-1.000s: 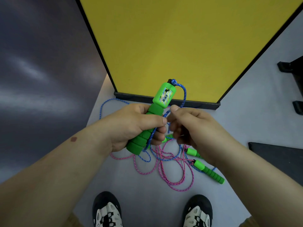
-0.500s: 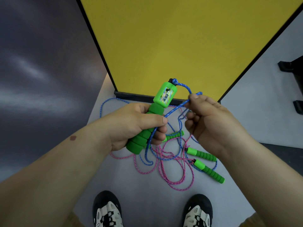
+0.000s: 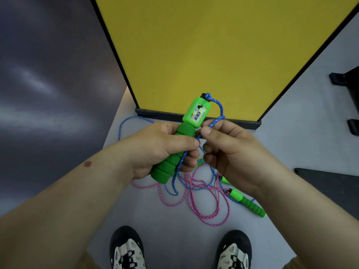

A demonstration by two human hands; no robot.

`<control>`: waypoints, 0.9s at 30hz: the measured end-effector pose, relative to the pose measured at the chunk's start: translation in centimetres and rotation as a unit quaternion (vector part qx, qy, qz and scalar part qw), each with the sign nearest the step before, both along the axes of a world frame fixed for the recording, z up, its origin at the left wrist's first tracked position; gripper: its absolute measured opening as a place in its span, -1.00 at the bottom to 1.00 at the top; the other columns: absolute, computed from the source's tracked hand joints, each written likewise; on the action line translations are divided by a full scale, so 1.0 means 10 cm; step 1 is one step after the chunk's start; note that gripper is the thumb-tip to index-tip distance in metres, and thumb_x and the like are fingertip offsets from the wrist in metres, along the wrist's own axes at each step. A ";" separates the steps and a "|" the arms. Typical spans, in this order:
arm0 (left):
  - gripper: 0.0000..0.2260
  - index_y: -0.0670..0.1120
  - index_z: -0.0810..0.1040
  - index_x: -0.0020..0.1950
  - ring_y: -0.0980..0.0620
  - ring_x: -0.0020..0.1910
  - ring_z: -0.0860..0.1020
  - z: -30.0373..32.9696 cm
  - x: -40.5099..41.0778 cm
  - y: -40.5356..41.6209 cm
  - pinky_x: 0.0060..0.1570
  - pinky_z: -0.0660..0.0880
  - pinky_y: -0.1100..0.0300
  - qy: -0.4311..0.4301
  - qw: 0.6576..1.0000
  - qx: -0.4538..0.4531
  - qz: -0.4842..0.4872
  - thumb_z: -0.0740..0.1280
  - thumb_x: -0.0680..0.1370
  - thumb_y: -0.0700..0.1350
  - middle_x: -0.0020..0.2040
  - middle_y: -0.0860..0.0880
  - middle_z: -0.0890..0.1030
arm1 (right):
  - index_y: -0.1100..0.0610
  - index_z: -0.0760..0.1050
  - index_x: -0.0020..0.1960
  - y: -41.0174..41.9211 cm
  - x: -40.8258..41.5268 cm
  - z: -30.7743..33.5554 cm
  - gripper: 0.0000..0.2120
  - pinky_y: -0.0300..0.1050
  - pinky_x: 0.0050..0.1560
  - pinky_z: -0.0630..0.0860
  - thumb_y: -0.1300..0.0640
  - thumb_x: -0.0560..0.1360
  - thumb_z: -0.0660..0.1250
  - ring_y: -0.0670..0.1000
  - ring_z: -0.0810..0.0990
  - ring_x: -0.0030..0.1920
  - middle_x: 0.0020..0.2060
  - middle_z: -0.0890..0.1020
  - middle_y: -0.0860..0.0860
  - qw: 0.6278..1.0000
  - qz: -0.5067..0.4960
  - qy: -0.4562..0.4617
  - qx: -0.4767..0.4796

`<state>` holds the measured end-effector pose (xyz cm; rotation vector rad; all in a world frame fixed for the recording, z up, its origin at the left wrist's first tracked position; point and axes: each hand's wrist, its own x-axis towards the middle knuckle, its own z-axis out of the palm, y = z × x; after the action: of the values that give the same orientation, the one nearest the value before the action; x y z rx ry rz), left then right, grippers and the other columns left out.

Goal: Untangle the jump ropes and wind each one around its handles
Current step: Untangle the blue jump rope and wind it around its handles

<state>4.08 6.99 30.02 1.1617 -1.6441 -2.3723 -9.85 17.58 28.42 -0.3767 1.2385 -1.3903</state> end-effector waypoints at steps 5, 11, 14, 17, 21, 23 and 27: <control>-0.97 -0.19 0.57 -0.04 0.01 -0.36 0.62 0.00 0.01 0.00 -0.28 0.63 0.12 -0.004 1.000 -0.001 0.004 0.35 0.59 -0.27 -0.30 -0.09 0.63 | 0.12 0.57 -0.02 -0.01 0.00 0.01 -0.89 -0.25 -0.34 0.42 0.29 0.51 0.38 -0.11 0.50 -0.39 -0.29 0.59 0.02 1.000 -0.015 0.023 -0.007; -0.97 -0.21 0.55 -0.02 0.01 -0.35 0.63 0.00 0.01 -0.01 -0.26 0.64 0.12 -0.006 1.000 0.001 0.004 0.36 0.59 -0.25 -0.27 -0.11 0.63 | 0.06 0.59 -0.12 -0.05 -0.22 -0.04 -0.91 -0.20 -0.30 0.42 0.22 0.51 0.44 -0.08 0.45 -0.37 -0.38 0.48 -0.04 0.987 -0.151 0.030 0.032; -0.97 -0.21 0.55 -0.04 0.01 -0.34 0.63 -0.01 0.01 -0.01 -0.23 0.65 0.11 -0.006 1.000 -0.004 0.001 0.35 0.60 -0.25 -0.27 -0.11 0.63 | 0.06 0.61 -0.08 -0.05 -0.29 -0.06 -0.95 -0.19 -0.30 0.44 0.18 0.52 0.45 -0.08 0.46 -0.36 -0.31 0.53 -0.03 0.982 -0.184 0.027 0.040; -0.96 -0.22 0.54 -0.04 0.01 -0.34 0.63 -0.01 0.01 -0.01 -0.22 0.66 0.11 -0.004 1.000 -0.008 0.000 0.34 0.60 -0.26 -0.28 -0.11 0.63 | 0.06 0.57 -0.04 -0.05 -0.27 -0.05 -0.96 -0.20 -0.30 0.45 0.15 0.54 0.43 -0.08 0.46 -0.36 -0.21 0.58 -0.01 0.984 -0.177 -0.004 0.033; -0.96 -0.21 0.55 -0.04 0.01 -0.35 0.62 0.00 0.01 0.00 -0.24 0.65 0.11 -0.004 1.000 -0.010 -0.001 0.35 0.60 -0.26 -0.29 -0.10 0.63 | 0.08 0.53 -0.05 -0.03 -0.17 0.00 -0.95 -0.20 -0.28 0.46 0.12 0.57 0.37 -0.08 0.49 -0.32 -0.13 0.68 0.01 0.994 -0.107 -0.028 0.011; -0.97 -0.21 0.55 -0.04 0.01 -0.36 0.62 0.00 0.01 0.02 -0.27 0.64 0.12 -0.002 1.000 -0.006 -0.003 0.35 0.60 -0.27 -0.29 -0.10 0.63 | 0.07 0.54 -0.09 -0.02 -0.12 0.01 -0.94 -0.20 -0.28 0.46 0.14 0.58 0.35 -0.08 0.50 -0.31 -0.13 0.67 0.01 0.997 -0.070 -0.033 0.000; -0.95 -0.18 0.58 -0.07 0.01 -0.36 0.63 0.01 0.00 0.02 -0.26 0.65 0.12 -0.001 1.000 -0.003 -0.007 0.36 0.59 -0.27 -0.30 -0.10 0.64 | 0.05 0.55 -0.16 0.00 -0.04 0.01 -0.90 -0.19 -0.27 0.43 0.15 0.54 0.39 -0.08 0.49 -0.34 -0.22 0.57 0.04 1.000 -0.004 0.002 -0.002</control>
<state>4.08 7.20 30.16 1.1557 -1.6645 -2.3739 -10.25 17.61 28.53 -0.3784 1.2426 -1.3990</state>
